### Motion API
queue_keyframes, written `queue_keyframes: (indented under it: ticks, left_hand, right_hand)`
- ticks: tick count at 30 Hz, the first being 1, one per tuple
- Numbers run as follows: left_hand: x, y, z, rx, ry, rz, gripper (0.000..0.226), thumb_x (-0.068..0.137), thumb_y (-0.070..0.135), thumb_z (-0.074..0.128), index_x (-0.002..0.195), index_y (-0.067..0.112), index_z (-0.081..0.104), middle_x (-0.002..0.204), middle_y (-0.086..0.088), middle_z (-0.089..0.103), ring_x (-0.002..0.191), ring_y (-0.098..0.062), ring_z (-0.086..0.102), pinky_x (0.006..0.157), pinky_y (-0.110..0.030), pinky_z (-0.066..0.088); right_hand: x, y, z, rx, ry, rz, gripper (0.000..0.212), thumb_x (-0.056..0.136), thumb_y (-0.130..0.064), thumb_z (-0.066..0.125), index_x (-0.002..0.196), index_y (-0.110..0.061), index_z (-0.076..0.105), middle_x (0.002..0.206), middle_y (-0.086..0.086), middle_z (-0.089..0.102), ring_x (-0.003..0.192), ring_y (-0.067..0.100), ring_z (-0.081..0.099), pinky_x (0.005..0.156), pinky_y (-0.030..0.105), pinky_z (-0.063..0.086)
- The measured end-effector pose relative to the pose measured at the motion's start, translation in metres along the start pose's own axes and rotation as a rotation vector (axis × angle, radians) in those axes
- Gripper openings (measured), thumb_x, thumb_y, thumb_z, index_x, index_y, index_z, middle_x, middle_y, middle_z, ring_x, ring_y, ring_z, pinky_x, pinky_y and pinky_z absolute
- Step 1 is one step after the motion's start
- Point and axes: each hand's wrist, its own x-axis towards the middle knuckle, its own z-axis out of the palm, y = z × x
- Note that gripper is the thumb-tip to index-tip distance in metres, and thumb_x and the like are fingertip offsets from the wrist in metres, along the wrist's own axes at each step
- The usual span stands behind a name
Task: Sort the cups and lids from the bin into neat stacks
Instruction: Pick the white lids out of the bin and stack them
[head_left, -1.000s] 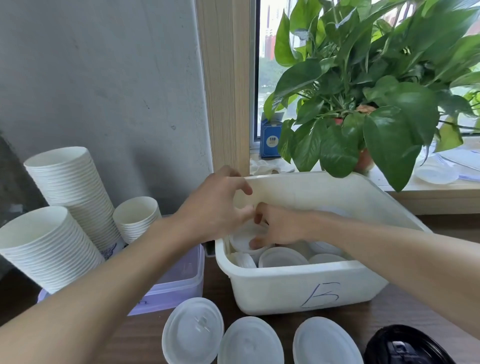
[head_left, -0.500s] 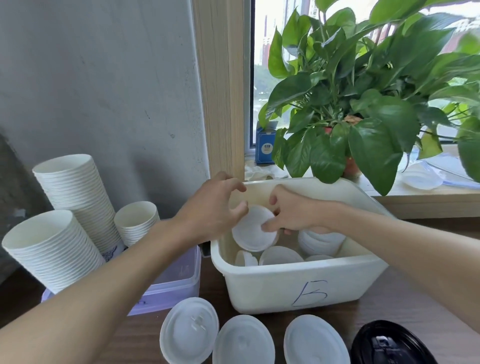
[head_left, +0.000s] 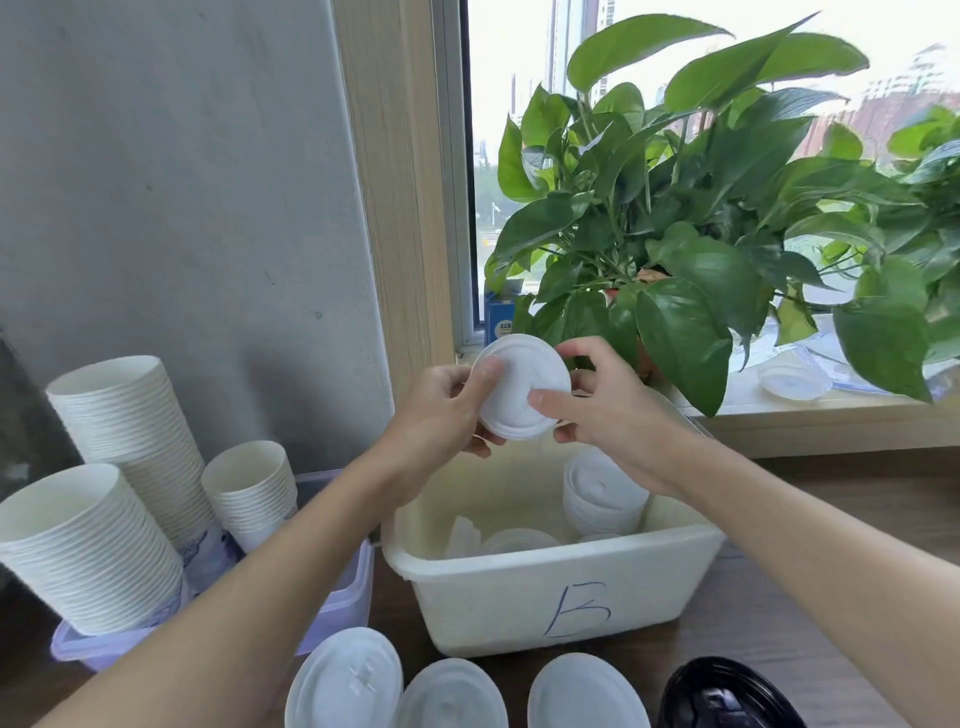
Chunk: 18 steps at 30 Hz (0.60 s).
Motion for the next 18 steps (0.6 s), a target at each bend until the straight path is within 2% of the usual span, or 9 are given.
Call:
queue_keyframes:
  ticks: [2, 3, 5, 8, 10, 12, 15, 18]
  left_hand:
    - [0.000, -0.004, 0.005, 0.029, 0.053, 0.030, 0.048, 0.102, 0.046, 0.045, 0.100, 0.002, 0.066, 0.069, -0.007, 0.064, 0.055, -0.014, 0.057, 0.055, -0.027, 0.048]
    - [0.000, -0.005, 0.007, 0.041, 0.086, 0.039, 0.045, 0.103, 0.043, 0.045, 0.098, 0.003, 0.064, 0.066, -0.006, 0.062, 0.052, -0.012, 0.054, 0.052, -0.025, 0.045]
    - [0.000, -0.008, 0.009, 0.072, 0.124, 0.062, 0.039, 0.103, 0.042, 0.045, 0.102, 0.006, 0.060, 0.069, -0.004, 0.063, 0.050, -0.009, 0.054, 0.051, -0.022, 0.044]
    - [-0.001, -0.010, 0.013, 0.148, 0.125, 0.134, 0.031, 0.104, 0.039, 0.044, 0.110, 0.011, 0.058, 0.085, -0.008, 0.068, 0.055, -0.009, 0.061, 0.051, -0.022, 0.048]
    - [-0.002, -0.010, 0.016, 0.144, 0.100, 0.183, 0.029, 0.105, 0.035, 0.043, 0.114, 0.013, 0.059, 0.085, -0.008, 0.068, 0.055, -0.009, 0.060, 0.051, -0.022, 0.049]
    - [-0.002, -0.010, 0.018, 0.138, 0.094, 0.229, 0.025, 0.104, 0.031, 0.047, 0.114, 0.013, 0.060, 0.079, -0.003, 0.064, 0.051, -0.004, 0.055, 0.049, -0.016, 0.044]
    - [-0.002, -0.011, 0.018, 0.179, 0.130, 0.250, 0.025, 0.101, 0.031, 0.054, 0.119, 0.014, 0.057, 0.086, 0.003, 0.063, 0.063, -0.004, 0.056, 0.053, -0.011, 0.041]
    - [-0.004, -0.014, 0.018, 0.311, 0.111, 0.318, 0.023, 0.100, 0.036, 0.054, 0.120, 0.024, 0.052, 0.102, 0.006, 0.066, 0.089, -0.009, 0.062, 0.074, -0.024, 0.049]
  right_hand:
    - [0.001, -0.001, 0.004, -0.048, -0.018, -0.035, 0.037, 0.088, -0.019, 0.065, 0.120, -0.025, 0.049, 0.112, 0.012, 0.062, 0.088, 0.018, 0.057, 0.071, 0.032, 0.049]
    - [0.002, -0.003, 0.006, -0.073, -0.019, -0.058, 0.029, 0.091, -0.025, 0.062, 0.118, -0.026, 0.051, 0.109, 0.008, 0.062, 0.088, 0.016, 0.057, 0.070, 0.031, 0.048]
    - [0.005, -0.004, 0.012, -0.103, 0.032, -0.133, 0.017, 0.095, -0.035, 0.053, 0.109, -0.026, 0.057, 0.094, -0.001, 0.061, 0.081, 0.009, 0.054, 0.069, 0.026, 0.044]
    - [0.007, 0.001, 0.017, -0.116, 0.132, -0.210, 0.030, 0.098, -0.041, 0.044, 0.099, -0.016, 0.061, 0.073, -0.011, 0.054, 0.064, -0.002, 0.047, 0.062, 0.015, 0.039]
    - [0.007, 0.005, 0.020, -0.108, 0.135, -0.234, 0.030, 0.099, -0.038, 0.043, 0.098, -0.014, 0.061, 0.071, -0.013, 0.051, 0.060, -0.005, 0.045, 0.057, 0.010, 0.038]
    - [0.008, 0.007, 0.020, -0.117, 0.150, -0.271, 0.024, 0.100, -0.034, 0.045, 0.097, -0.016, 0.060, 0.074, -0.012, 0.053, 0.062, -0.007, 0.047, 0.058, 0.008, 0.039]
    - [0.008, 0.007, 0.019, -0.111, 0.177, -0.309, 0.018, 0.098, -0.031, 0.049, 0.098, -0.018, 0.062, 0.077, -0.014, 0.058, 0.066, -0.007, 0.050, 0.064, 0.008, 0.039]
    - [0.004, 0.006, 0.021, -0.066, 0.164, -0.321, 0.023, 0.096, -0.036, 0.052, 0.109, -0.020, 0.062, 0.092, -0.010, 0.064, 0.078, -0.007, 0.056, 0.072, 0.008, 0.042]
